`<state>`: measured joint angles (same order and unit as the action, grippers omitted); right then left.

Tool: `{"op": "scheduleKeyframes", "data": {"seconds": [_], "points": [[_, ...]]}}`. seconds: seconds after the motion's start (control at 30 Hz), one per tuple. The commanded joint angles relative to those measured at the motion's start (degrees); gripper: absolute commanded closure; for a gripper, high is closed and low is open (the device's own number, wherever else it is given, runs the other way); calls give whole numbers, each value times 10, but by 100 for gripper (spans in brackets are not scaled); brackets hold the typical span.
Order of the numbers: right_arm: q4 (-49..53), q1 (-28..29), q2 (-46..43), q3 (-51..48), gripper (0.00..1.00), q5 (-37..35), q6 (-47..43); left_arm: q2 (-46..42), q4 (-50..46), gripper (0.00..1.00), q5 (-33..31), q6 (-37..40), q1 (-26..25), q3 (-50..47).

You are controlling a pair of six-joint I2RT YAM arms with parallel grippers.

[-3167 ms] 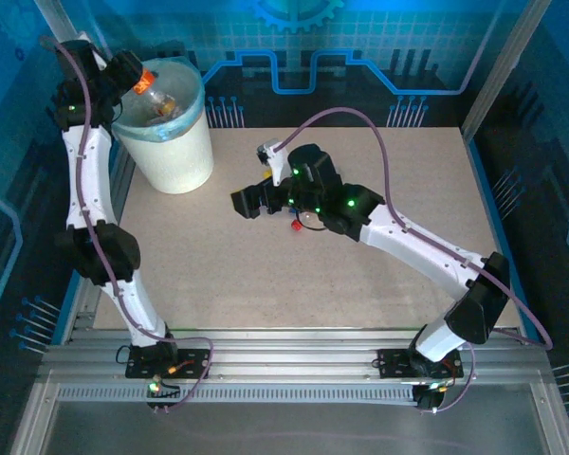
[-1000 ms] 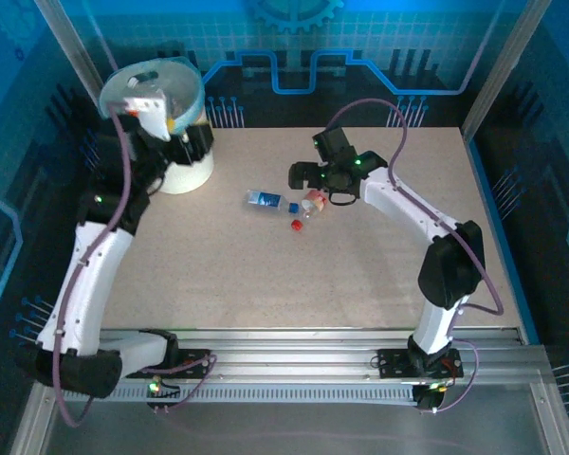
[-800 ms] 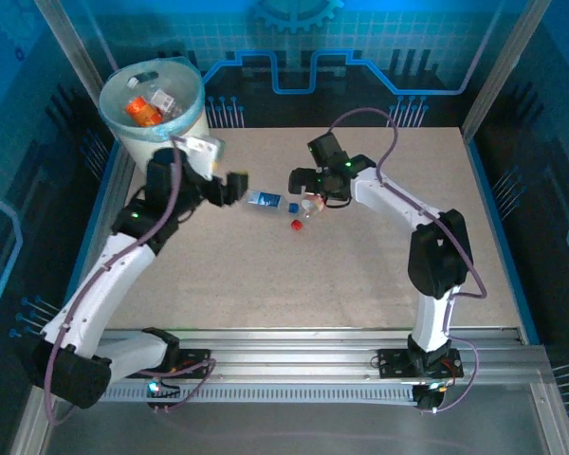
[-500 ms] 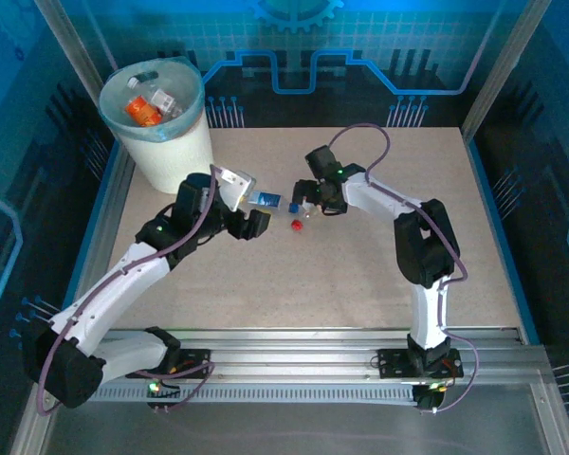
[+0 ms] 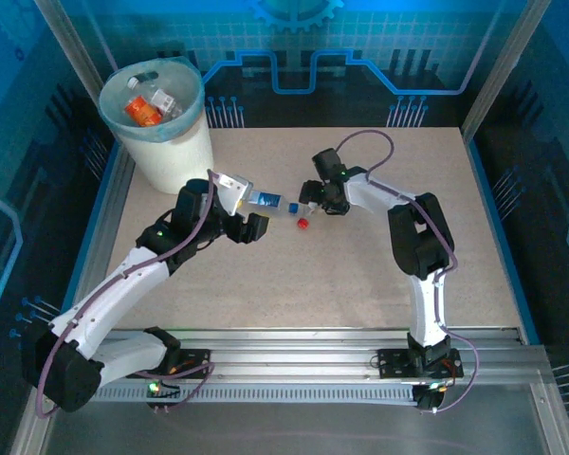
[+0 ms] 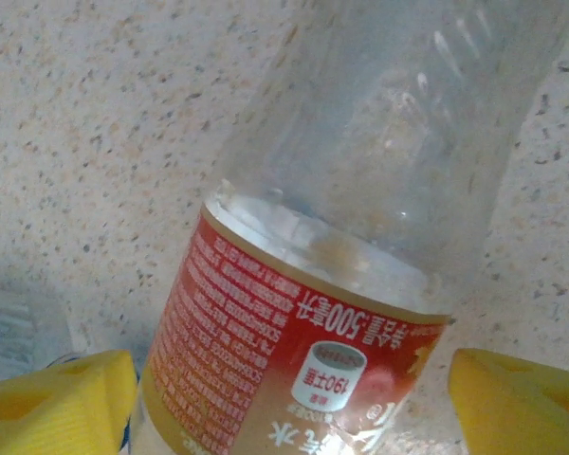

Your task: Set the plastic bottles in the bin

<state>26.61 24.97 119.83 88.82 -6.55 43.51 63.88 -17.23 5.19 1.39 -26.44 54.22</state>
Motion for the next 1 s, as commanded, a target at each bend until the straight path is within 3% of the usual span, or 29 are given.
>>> {"op": "scheduleKeyframes", "data": {"seconds": [0.0,0.4,0.7,0.77,0.97], "points": [[-25,-16,5,-24,19,24,10,-14,4,16,-8,-14,-4,24],[-64,-36,-80,-113,39,42,-5,-6,-12,15,-39,-55,-5,60],[-88,-29,-210,-192,43,82,-45,41,-81,13,-73,-157,5,156],[-104,-24,-243,-212,43,105,-54,53,-84,11,-51,-194,20,174],[-202,14,-370,-271,45,176,-112,73,0,12,129,-331,106,166]]}}
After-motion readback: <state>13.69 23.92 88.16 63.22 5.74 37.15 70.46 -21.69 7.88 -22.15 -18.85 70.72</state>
